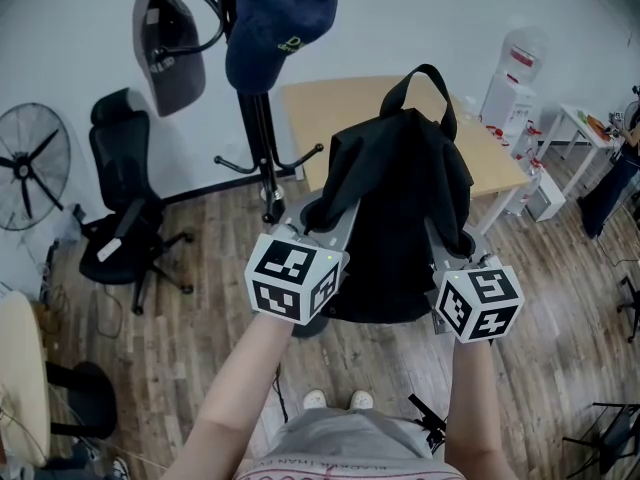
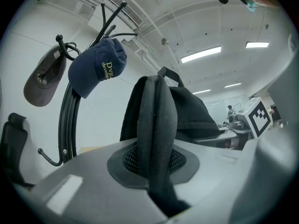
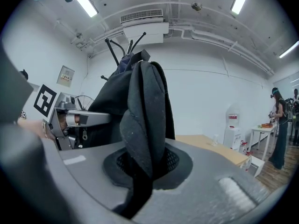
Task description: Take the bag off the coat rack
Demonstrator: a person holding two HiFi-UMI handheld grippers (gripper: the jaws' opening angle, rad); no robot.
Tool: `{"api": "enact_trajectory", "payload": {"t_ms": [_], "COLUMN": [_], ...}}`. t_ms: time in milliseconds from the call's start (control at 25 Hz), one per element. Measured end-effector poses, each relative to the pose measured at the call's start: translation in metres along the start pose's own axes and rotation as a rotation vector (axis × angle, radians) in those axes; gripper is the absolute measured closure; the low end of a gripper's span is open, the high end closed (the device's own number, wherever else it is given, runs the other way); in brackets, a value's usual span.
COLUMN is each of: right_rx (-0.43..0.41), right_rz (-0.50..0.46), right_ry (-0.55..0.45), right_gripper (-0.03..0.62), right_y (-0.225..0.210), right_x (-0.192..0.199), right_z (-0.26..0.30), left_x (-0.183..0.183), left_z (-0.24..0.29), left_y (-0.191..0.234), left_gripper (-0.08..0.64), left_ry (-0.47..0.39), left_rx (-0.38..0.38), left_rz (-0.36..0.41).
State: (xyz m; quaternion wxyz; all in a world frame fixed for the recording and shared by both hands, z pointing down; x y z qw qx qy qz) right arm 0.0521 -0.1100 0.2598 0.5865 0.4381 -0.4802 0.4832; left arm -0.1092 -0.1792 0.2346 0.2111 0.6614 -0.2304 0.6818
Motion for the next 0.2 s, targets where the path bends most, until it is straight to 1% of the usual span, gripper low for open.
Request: {"api": "enact_trajectory", "payload": {"t_ms": [200], "right_rx": [0.002], "right_rz": [0.000], "right_ry": [-0.009], "right_gripper": [0.558], "right_y": [-0.0016], "right_x": [-0.0015], "right_z": [-0.0042], "left_x": [-0.0022], "left_z": [0.0008], "left_y": [-0.0030], "left_gripper": [0.492], "left_ry": [-0.006], "left_rx": [0.003], "left_rz": [-0.002]}}
Point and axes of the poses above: the fingertips, and each gripper's own axes: z forward along the fingers, y to its left, x out of its underside, the point moved 5 cm from there along -z, backward along the fingers, and after that the axes turned 4 degrees about y, right-handed, at the moved point
